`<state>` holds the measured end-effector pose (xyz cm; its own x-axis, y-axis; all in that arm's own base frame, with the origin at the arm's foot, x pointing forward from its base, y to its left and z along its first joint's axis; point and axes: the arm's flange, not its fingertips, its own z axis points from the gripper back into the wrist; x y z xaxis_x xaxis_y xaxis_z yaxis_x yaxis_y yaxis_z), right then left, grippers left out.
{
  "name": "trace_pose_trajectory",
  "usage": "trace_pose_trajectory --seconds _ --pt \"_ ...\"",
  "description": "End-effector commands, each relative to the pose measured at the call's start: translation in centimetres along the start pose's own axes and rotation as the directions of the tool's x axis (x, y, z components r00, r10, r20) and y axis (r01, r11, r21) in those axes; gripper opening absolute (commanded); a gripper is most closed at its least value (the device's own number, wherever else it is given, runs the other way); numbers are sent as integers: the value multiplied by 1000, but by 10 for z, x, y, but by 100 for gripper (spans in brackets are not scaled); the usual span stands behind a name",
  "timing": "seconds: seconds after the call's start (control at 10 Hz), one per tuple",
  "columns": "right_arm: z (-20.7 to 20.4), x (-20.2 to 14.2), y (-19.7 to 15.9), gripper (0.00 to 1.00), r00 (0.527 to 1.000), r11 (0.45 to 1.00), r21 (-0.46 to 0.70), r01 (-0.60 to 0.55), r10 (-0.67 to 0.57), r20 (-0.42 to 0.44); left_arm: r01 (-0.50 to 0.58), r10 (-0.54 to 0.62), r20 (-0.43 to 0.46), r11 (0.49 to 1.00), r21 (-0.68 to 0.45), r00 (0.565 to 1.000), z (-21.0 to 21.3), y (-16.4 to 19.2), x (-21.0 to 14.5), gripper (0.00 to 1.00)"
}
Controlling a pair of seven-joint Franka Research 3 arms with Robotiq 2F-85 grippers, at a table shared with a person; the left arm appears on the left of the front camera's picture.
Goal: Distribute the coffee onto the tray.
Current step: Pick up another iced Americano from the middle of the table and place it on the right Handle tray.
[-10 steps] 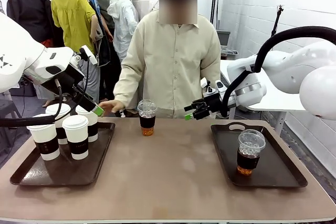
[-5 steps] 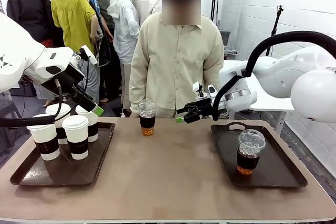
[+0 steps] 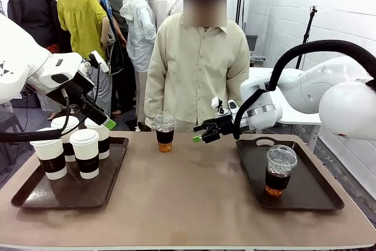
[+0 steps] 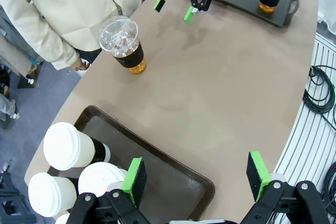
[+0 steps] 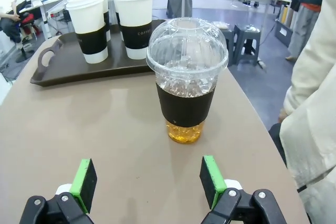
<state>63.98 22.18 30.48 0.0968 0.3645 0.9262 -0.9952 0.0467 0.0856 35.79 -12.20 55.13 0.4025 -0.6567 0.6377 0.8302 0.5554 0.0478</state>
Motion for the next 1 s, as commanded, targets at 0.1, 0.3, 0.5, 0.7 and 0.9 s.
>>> trace_pose_trajectory --seconds 0.1,0.3,0.5,0.7,0.9 --pt "1 3 1 100 1000 1000 -2 0 0 -1 7 -7 -8 1000 -2 1000 1 3 0 100" --pt "1 3 1 100 1000 1000 -2 0 0 -1 7 -7 -8 1000 -2 1000 1 3 0 100" --pt "-8 1 -2 100 1000 1000 -13 7 -7 11 7 -7 -8 1000 -2 1000 1 3 0 100" --pt "-22 4 -6 100 1000 1000 -7 11 -11 5 7 -7 -8 1000 -2 1000 1 3 0 100" --pt "-35 7 -11 100 1000 1000 -5 26 -26 17 7 -7 -8 1000 -2 1000 1 3 0 100"
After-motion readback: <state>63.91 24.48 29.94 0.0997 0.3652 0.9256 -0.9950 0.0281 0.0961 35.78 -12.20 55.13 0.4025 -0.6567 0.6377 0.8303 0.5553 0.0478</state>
